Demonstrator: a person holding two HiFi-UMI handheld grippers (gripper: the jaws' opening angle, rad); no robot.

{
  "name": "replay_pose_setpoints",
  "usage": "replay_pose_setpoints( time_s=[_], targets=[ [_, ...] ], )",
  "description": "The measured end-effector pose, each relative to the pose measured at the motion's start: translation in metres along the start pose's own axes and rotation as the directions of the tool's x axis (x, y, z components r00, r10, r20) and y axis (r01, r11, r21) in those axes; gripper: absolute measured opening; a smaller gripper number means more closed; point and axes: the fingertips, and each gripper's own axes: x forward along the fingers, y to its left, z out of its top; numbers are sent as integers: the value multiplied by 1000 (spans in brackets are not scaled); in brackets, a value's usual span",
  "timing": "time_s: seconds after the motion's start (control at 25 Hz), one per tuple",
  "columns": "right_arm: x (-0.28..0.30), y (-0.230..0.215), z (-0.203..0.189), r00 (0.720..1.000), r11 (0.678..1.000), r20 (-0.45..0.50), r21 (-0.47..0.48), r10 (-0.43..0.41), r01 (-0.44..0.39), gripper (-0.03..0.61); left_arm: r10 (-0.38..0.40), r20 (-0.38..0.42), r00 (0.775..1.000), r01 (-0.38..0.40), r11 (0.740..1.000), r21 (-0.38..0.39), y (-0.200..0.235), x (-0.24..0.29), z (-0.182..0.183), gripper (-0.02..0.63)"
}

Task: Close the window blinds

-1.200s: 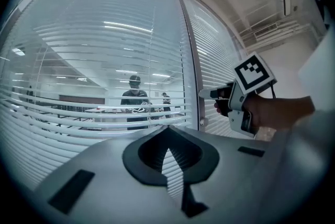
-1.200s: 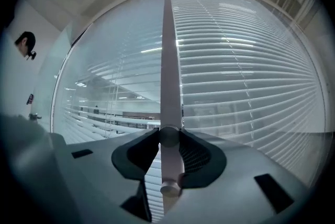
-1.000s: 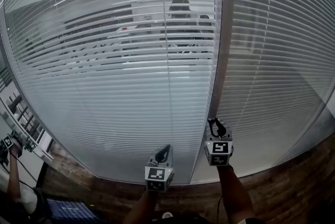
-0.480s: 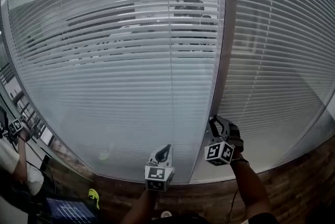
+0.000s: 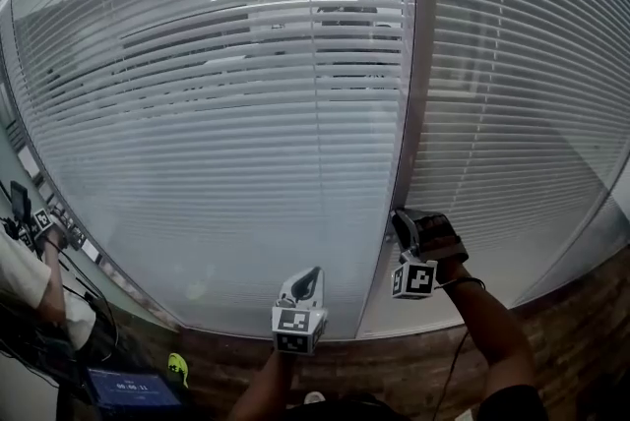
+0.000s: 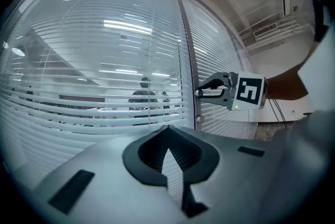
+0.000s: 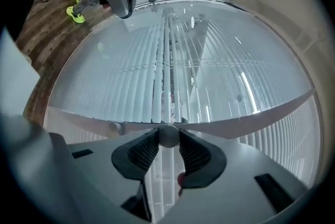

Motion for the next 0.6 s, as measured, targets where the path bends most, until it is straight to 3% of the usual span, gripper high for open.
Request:
replay_pose_setpoints(
  time_s=[0.12,0.2,0.28,0.32,0.36,0.4,0.44,0.52,0.6],
  targets=[
    [1,-1,-2,1000,1000,-8,-25,-13,13,127,-4,2,1000,4,1000,3,-3,1,3,-7],
    [-2,-2,-4,999,998,-16,45,-33,34,129,-3,1,1000,3,1000,7,-4,2,5,-6],
    [-6,-3,-5,999,979,-30,197,-40,45,133,-1,0,1000,1,1000,7,-4,2,6,-8],
    [-9,-5,-5,999,953,-37,299,-37,46,138,0,0,1000,0,1000,7,-3,1,6,-6],
    [-11,-9,-4,999,907,-39,418,-30,43,143,3,1,1000,-3,1000,5,-3,1,7,-8],
    [-14,-13,-1,999,835,-34,549,-22,37,144,8,2,1000,-8,1000,2,-1,1,8,-7],
    [-16,-18,2,1000,735,-22,677,-20,30,150,13,2,1000,-13,1000,1,1,0,9,-7],
    [-20,-26,4,999,499,-10,866,-41,29,156,22,-1,1000,-22,1000,0,6,1,8,-7],
    [-20,-29,-1,997,287,-30,957,-65,47,156,28,4,1000,-28,1000,-7,9,1,10,-8]
  ],
)
